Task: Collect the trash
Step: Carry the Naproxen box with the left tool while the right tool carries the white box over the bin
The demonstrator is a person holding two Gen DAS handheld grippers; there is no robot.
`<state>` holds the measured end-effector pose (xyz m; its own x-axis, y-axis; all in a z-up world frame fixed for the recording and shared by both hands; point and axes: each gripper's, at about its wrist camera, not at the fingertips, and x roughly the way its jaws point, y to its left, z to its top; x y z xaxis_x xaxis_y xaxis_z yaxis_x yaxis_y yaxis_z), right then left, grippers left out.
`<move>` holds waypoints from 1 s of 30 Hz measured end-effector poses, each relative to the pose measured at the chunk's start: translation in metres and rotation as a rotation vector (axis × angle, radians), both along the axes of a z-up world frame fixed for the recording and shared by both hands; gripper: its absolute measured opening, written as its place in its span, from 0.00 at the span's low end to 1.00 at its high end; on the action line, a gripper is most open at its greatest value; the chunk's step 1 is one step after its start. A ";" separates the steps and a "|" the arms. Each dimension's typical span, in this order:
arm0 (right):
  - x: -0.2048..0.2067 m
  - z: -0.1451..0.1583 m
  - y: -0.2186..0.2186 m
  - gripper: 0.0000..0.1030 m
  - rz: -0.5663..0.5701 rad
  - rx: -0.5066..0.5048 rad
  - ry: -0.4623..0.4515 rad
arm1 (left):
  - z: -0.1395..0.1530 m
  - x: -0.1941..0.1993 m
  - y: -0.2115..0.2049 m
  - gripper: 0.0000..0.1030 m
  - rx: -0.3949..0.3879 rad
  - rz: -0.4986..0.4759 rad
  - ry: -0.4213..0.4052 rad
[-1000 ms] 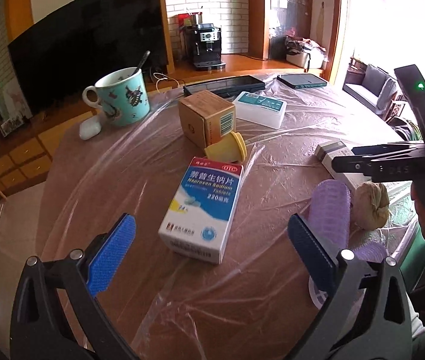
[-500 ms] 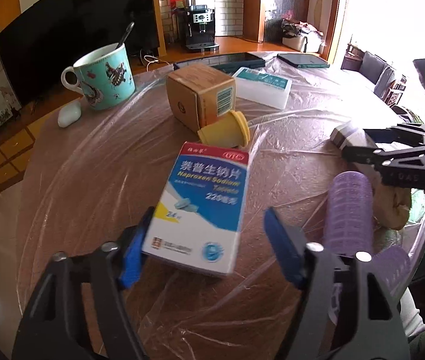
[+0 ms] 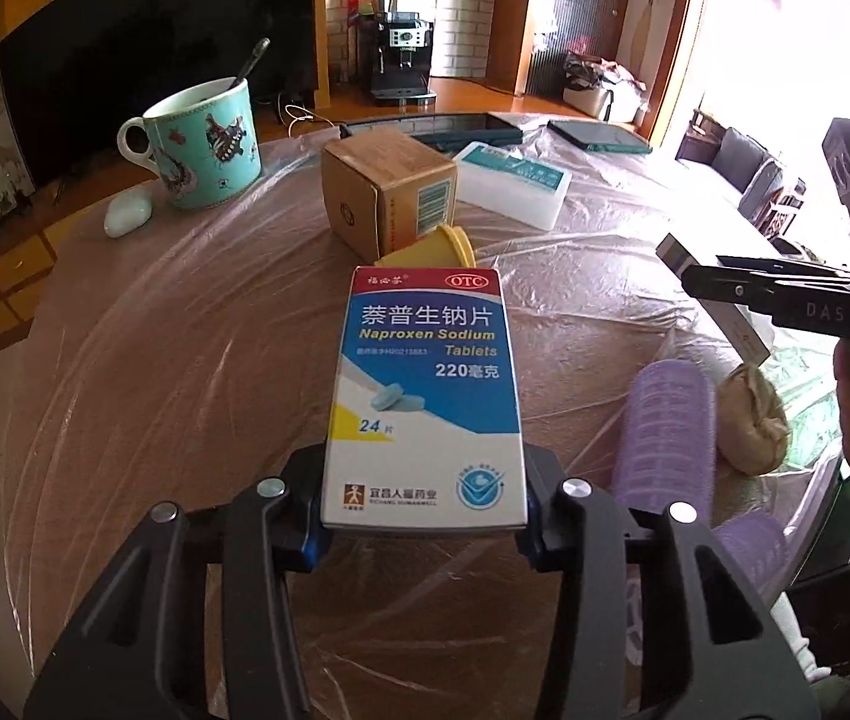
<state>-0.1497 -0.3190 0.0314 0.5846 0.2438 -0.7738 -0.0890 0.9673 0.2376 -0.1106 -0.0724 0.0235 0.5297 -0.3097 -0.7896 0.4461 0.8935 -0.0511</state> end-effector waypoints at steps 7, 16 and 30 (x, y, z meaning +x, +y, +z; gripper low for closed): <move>-0.009 0.017 -0.002 0.49 0.011 0.033 -0.058 | 0.010 -0.010 0.005 0.46 -0.031 0.027 -0.013; -0.037 0.033 0.004 0.49 0.056 0.034 -0.112 | 0.018 -0.029 0.010 0.46 -0.051 0.057 -0.025; -0.106 0.055 0.017 0.49 0.150 0.059 -0.176 | 0.039 -0.084 0.012 0.46 -0.068 0.050 -0.059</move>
